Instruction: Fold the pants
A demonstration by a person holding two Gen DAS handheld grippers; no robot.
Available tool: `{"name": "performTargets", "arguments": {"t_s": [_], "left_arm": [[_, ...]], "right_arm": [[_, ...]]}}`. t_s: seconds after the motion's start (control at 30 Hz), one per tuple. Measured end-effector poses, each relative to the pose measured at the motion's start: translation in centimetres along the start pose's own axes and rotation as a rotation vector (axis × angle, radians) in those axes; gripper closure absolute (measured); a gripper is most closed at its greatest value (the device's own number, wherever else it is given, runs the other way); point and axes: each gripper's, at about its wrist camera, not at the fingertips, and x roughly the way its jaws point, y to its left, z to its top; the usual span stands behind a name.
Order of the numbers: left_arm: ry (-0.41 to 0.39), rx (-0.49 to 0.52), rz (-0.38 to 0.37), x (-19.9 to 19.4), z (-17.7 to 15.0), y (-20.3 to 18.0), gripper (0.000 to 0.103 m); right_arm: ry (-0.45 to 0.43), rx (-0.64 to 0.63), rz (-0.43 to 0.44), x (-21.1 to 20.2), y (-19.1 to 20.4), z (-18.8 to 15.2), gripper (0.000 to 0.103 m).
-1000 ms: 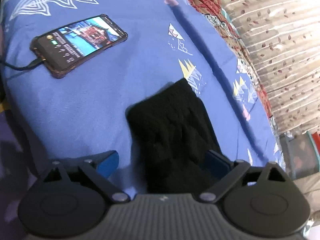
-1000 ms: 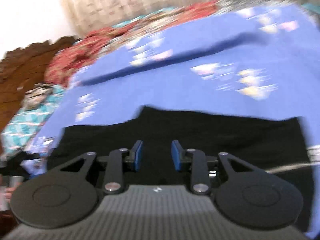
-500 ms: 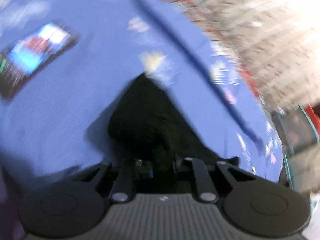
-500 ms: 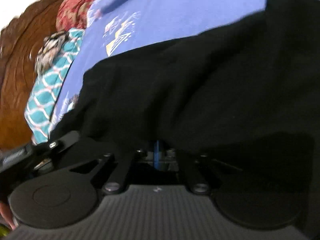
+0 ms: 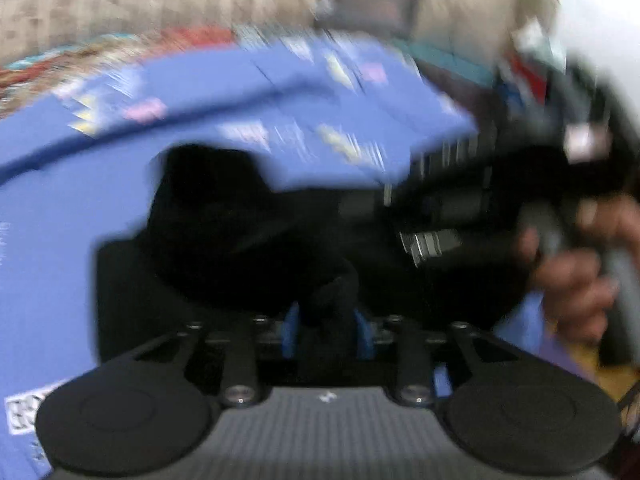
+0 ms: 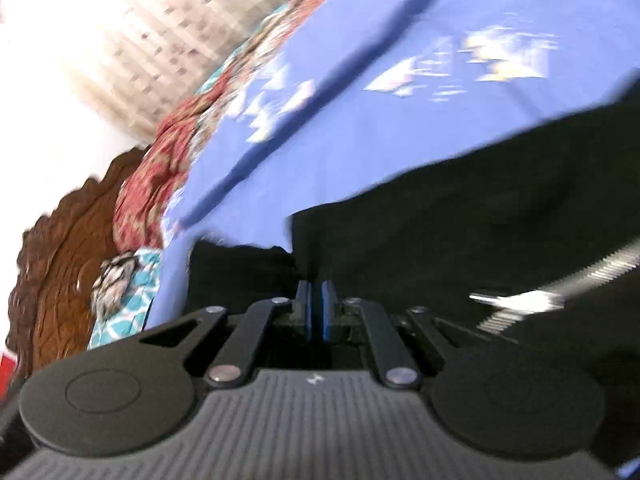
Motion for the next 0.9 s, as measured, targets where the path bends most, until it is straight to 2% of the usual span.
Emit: {"name": "performTargets", "arguments": {"t_s": [0.07, 0.1, 0.17, 0.23, 0.3, 0.37, 0.4, 0.43, 0.47, 0.5, 0.57, 0.63, 0.67, 0.7, 0.73, 0.77, 0.83, 0.9], "left_arm": [[0.024, 0.037, 0.008, 0.1, -0.8, -0.9, 0.066], [0.014, 0.034, 0.004, -0.5, -0.9, -0.7, 0.059], [-0.019, -0.007, -0.001, -2.1, -0.8, 0.3, 0.051], [-0.066, -0.089, 0.002, -4.4, -0.7, 2.2, 0.042], [-0.101, -0.208, 0.031, -6.5, -1.2, 4.7, 0.038], [-0.117, -0.326, 0.063, -7.6, -1.6, 7.2, 0.038], [-0.121, -0.371, 0.079, -7.5, -1.4, 7.8, 0.038], [-0.12, -0.411, 0.094, -7.7, -1.6, 8.5, 0.039], [-0.115, -0.454, 0.109, -7.7, -1.7, 9.3, 0.039], [-0.114, -0.481, 0.115, -7.5, -1.6, 9.9, 0.039], [-0.127, -0.522, 0.109, -7.3, -1.2, 10.5, 0.039], [-0.137, -0.535, 0.094, -6.7, -0.4, 10.6, 0.039], [-0.135, -0.528, 0.087, -6.2, -0.1, 10.4, 0.038], [-0.127, -0.516, 0.083, -5.6, 0.2, 10.2, 0.038], [-0.119, -0.498, 0.082, -5.1, 0.5, 9.5, 0.038], [-0.108, -0.467, 0.084, -4.4, 1.2, 8.9, 0.038], [-0.088, -0.428, 0.086, -3.3, 2.1, 7.7, 0.038], [-0.073, -0.402, 0.053, -2.5, 2.9, 6.7, 0.038]], "right_arm": [[-0.01, 0.011, -0.009, 0.0, -0.5, -0.8, 0.077], [-0.011, 0.027, 0.015, -0.1, -0.7, -1.3, 0.057], [-0.011, 0.042, 0.061, 0.5, -0.5, -1.4, 0.042], [0.0, 0.022, 0.057, 1.0, -0.2, -1.5, 0.041], [0.019, -0.016, 0.004, 1.9, 0.0, -1.1, 0.037], [0.027, -0.083, -0.04, 2.4, 0.5, -1.6, 0.038], [0.03, -0.145, -0.069, 2.7, 1.2, -2.0, 0.053], [0.044, -0.192, -0.092, 2.9, 2.0, -2.3, 0.079], [0.046, -0.206, -0.093, 2.9, 2.4, -2.2, 0.08], [0.036, -0.204, -0.068, 2.3, 2.7, -2.1, 0.084], [0.016, -0.193, -0.036, 0.5, 3.2, -2.1, 0.085], [0.018, -0.209, -0.071, 0.0, 3.0, -2.7, 0.085], [0.035, -0.233, -0.111, 0.4, 2.7, -3.3, 0.082], [0.051, -0.251, -0.142, 1.0, 2.3, -3.7, 0.075], [0.061, -0.245, -0.155, 1.4, 1.8, -3.8, 0.073], [0.054, -0.207, -0.123, 0.8, 1.3, -3.6, 0.073], [0.009, -0.172, -0.07, -0.9, 1.3, -2.4, 0.067], [-0.096, -0.217, -0.064, -4.1, 1.4, -1.2, 0.064]]}}
